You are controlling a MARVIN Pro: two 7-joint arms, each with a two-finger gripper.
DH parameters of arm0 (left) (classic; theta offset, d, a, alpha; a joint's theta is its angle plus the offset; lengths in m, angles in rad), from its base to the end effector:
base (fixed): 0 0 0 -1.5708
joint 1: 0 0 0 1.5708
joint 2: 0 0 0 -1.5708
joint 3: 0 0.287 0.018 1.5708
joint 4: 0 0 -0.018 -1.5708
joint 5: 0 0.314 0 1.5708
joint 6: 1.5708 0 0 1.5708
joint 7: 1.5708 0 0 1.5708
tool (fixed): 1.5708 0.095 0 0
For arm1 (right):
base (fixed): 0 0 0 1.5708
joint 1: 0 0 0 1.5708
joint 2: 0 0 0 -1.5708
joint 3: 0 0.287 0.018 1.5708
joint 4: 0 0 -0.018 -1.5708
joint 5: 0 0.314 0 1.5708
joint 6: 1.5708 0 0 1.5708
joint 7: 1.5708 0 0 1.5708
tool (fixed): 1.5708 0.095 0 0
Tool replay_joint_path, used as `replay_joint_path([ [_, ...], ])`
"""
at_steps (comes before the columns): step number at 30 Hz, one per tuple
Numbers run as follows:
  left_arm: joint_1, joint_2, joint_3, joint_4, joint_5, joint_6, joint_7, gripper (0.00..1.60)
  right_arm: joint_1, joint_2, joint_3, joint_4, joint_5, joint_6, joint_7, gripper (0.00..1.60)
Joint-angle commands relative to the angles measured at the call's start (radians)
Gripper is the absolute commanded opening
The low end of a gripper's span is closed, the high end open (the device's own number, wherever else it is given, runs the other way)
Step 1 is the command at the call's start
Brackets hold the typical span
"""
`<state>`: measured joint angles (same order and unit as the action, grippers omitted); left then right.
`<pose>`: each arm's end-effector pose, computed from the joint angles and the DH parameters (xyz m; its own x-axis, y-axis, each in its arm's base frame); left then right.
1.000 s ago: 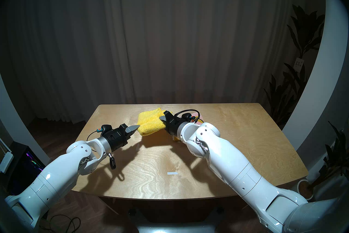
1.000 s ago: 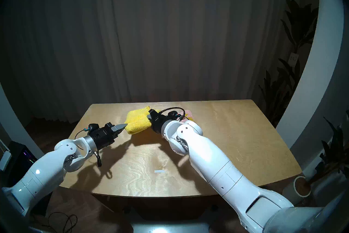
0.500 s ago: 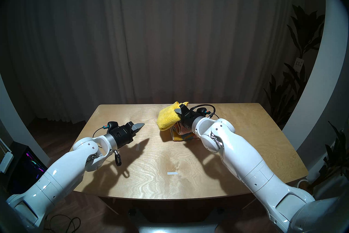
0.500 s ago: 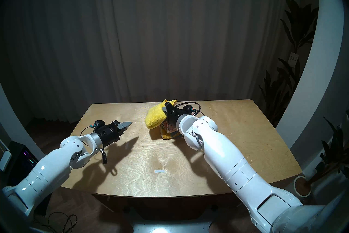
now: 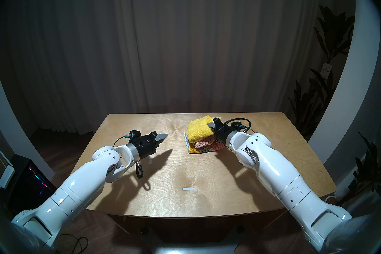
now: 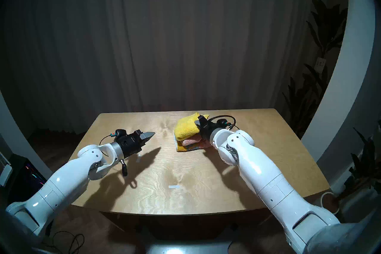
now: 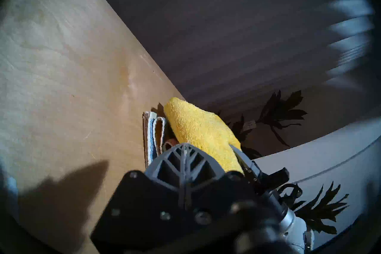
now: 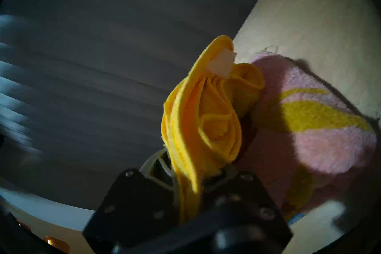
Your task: Fold each towel twice and stack them on table
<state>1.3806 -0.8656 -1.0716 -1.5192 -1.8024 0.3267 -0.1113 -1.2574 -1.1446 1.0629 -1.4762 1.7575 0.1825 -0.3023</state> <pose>0.4221 0.0285 -0.3067 0.6526 0.6550 0.3809 -0.0946 -0.4284 0.8986 0.4667 0.0490 -0.2966 0.5413 -0.7786 0.3174 -0.1267 -0.4487 -0.8846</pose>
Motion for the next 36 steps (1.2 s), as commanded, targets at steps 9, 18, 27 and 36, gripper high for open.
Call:
replay_joint_path([
  [9,-0.012,-0.012,-0.032,-0.032,-0.01,-0.035,0.024,0.0,0.076,0.033,-0.033,0.022,-0.004,0.122,-0.062,0.0],
  [18,0.001,-0.001,-0.039,-0.05,-0.016,-0.047,0.031,0.0,0.052,0.071,-0.021,-0.042,-0.012,0.111,-0.08,1.32],
  [27,0.02,0.016,-0.047,-0.073,-0.024,-0.068,0.034,0.0,0.016,0.109,0.012,-0.143,0.0,0.094,-0.126,1.6],
  [36,0.03,0.026,-0.049,-0.085,-0.031,-0.079,0.028,0.0,-0.031,0.16,0.042,-0.238,-0.005,0.066,-0.192,1.6],
])
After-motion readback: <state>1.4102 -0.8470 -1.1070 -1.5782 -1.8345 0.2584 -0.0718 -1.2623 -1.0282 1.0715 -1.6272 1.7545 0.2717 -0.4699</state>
